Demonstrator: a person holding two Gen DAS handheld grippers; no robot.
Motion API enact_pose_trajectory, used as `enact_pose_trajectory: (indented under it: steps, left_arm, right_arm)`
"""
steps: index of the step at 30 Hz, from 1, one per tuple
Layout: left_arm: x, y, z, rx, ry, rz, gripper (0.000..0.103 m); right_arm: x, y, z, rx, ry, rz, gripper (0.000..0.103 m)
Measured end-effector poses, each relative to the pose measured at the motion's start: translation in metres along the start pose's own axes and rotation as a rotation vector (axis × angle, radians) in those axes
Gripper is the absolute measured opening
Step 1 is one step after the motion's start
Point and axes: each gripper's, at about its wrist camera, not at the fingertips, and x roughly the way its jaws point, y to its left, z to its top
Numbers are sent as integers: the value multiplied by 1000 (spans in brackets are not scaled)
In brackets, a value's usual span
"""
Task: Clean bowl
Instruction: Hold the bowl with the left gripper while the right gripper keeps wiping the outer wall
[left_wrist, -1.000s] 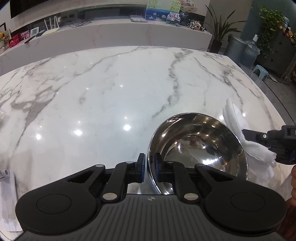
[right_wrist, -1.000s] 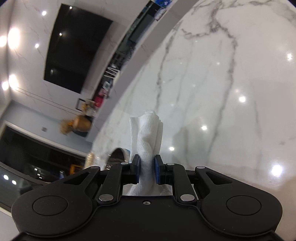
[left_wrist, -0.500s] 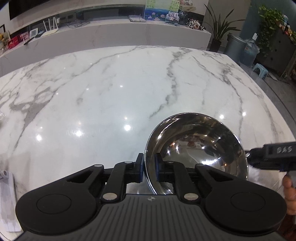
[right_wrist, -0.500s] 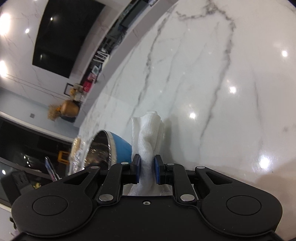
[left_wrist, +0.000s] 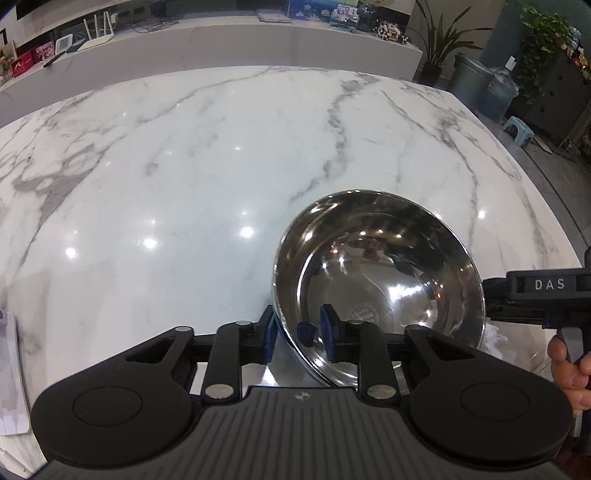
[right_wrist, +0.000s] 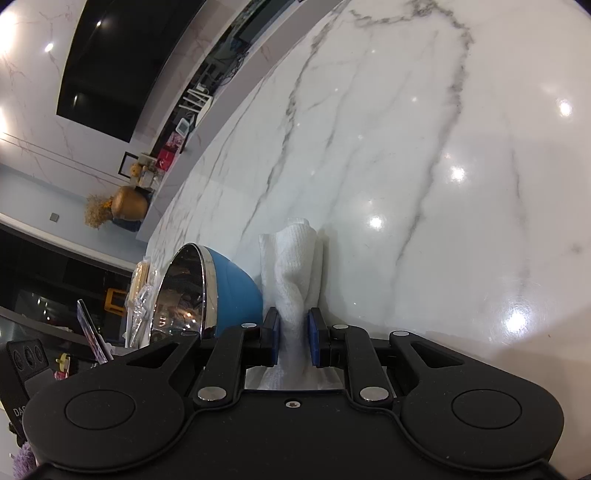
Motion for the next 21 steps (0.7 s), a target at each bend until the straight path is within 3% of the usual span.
enact_pose_trajectory:
  steps: [5, 9, 12, 21]
  left_arm:
    - [0, 3, 7, -3, -37, 11, 10]
    - [1, 4, 12, -13, -65, 13, 10]
    - [2, 2, 15, -11, -73, 17, 10]
    - [4, -1, 15, -2, -78, 27, 11]
  right_arm:
    - [-9, 0, 4, 18, -42, 27, 15]
    - [-28, -3, 7, 58, -120, 122, 15]
    - [-32, -4, 8, 69, -128, 171, 15]
    - [-19, -6, 6, 58, -81, 87, 15]
